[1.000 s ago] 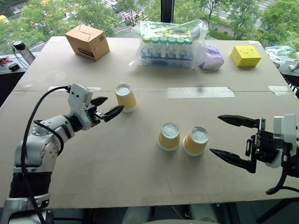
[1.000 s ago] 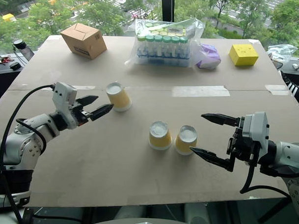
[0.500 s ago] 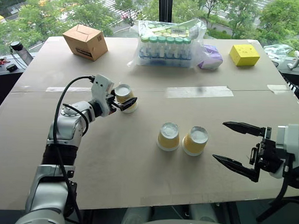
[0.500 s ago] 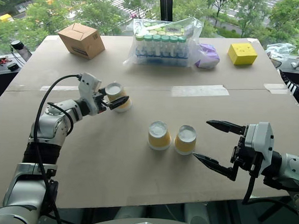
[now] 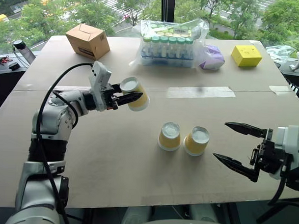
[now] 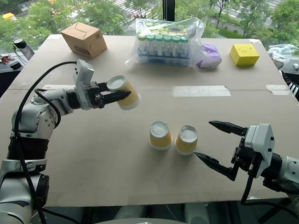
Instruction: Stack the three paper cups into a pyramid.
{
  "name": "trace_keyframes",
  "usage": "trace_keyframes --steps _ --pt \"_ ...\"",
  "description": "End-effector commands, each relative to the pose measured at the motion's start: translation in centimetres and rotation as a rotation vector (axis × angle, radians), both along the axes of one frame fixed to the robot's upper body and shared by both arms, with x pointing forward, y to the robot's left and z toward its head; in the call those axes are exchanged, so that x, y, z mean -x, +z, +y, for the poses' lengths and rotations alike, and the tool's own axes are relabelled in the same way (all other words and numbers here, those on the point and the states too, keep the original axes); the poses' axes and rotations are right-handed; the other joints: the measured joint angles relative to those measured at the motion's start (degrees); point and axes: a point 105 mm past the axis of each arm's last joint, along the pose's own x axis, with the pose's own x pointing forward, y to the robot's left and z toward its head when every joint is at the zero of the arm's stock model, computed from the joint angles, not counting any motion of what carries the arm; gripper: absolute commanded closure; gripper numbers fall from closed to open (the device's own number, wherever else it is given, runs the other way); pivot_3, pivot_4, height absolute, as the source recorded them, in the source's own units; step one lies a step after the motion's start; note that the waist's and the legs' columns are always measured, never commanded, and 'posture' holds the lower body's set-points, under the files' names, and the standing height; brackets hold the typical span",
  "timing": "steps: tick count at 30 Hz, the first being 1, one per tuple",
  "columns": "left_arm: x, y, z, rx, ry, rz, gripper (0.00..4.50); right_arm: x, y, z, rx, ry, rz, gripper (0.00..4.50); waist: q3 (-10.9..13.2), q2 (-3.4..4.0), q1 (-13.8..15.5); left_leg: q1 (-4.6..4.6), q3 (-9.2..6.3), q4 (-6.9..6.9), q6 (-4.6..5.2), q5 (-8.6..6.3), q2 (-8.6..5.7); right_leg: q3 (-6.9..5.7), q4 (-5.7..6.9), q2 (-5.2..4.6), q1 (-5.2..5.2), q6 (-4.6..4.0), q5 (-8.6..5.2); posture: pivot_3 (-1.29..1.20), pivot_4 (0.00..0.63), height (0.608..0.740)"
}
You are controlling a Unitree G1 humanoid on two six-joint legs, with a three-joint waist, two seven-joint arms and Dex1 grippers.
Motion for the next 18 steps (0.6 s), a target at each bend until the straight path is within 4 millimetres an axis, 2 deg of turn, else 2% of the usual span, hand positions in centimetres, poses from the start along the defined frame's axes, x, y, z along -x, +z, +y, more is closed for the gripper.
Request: trace_keyframes --steps 1,6,12,16,18 --pt "2.4 1.8 -3.1 -0.017 -0.187 0.001 1.75 0.2 0.9 -0.4 0.003 -0.023 -0.054 0.0 0.0 0.01 -0.2 0.01 0.01 0.03 0.0 0.0 -0.05 0.03 0.02 -0.01 0.01 0.01 0.0 0.0 0.15 0.74" --pt "3.9 0.8 -6.5 -0.07 -0.322 -0.012 1.75 0.8 0.7 -0.8 0.02 -0.057 -0.042 0.0 0.0 0.01 -0.7 0.12 0.09 0.03 0.0 0.0 -0.13 0.16 0.2 0.04 0.01 0.02 0.0 0.0 0.15 0.74" --pt "5.4 -0.8 -8.6 -0.122 -0.405 -0.023 1.75 1.5 0.7 -1.9 0.068 -0.091 -0.074 0.0 0.0 0.01 -0.7 0.18 0.19 0.09 0.0 0.01 -0.11 0.28 0.28 0.06 0.01 0.02 0.0 0.0 0.15 0.74" --pt "5.5 -0.8 -10.4 -0.144 -0.423 -0.044 1.75 1.4 0.5 -3.0 0.093 -0.103 -0.068 0.0 0.0 0.0 -0.2 0.17 0.15 0.22 0.0 0.0 -0.13 0.26 0.3 0.04 0.08 0.02 0.0 0.0 0.15 0.74" --pt "5.0 -1.4 -10.8 -0.178 -0.436 -0.081 1.75 1.3 0.4 -4.3 0.129 -0.092 -0.054 0.0 0.0 -0.01 -0.1 0.17 0.14 0.31 0.01 0.0 -0.16 0.24 0.28 0.04 0.13 0.06 0.02 0.0 0.15 0.74"
